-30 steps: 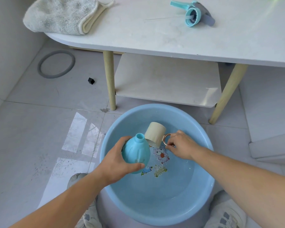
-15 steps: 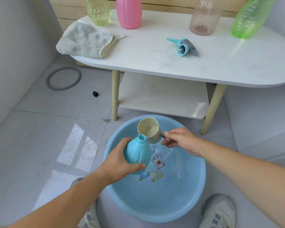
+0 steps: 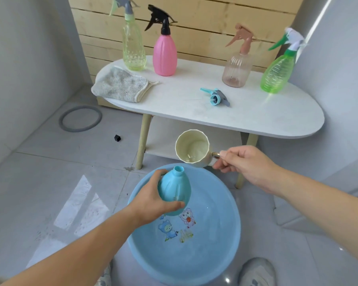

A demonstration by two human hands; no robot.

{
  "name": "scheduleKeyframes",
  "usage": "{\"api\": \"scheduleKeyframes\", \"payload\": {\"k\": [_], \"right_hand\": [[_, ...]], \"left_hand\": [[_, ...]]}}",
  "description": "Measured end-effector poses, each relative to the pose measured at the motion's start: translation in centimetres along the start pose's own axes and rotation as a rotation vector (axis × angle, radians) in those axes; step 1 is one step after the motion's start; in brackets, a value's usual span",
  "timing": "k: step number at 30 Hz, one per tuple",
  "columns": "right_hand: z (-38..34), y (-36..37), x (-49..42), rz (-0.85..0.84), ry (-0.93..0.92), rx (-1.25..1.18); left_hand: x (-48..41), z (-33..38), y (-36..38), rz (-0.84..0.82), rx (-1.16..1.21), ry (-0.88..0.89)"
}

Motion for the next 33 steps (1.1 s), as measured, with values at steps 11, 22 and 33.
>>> {"api": "scheduleKeyframes", "payload": {"k": [11,22,33], "right_hand": [[-2.2,-1.2,2.7,0.152,-0.101,0.124],[-2.6,-1.3,2.9,0.213,-0.147,0.221],[-2.9,-1.7,2.9,0.254,-0.186,0.262]], "left_hand": [[0.1,1.4,0.0,0.002,0.021,0.032],[-0.2,0.9,0.4,-0.005,0.049,0.003],[-0.4,0.7,0.5,0.007,0.045,0.006]]}}
Point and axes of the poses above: each hand's wrist, its own x-axis away from the middle knuckle, its own y-axis out of the palm, z = x × y, the point moved 10 cm from there along -x, towards the middle knuckle, and after that the axes turned 12 degrees about y, right-handed, at the moved point
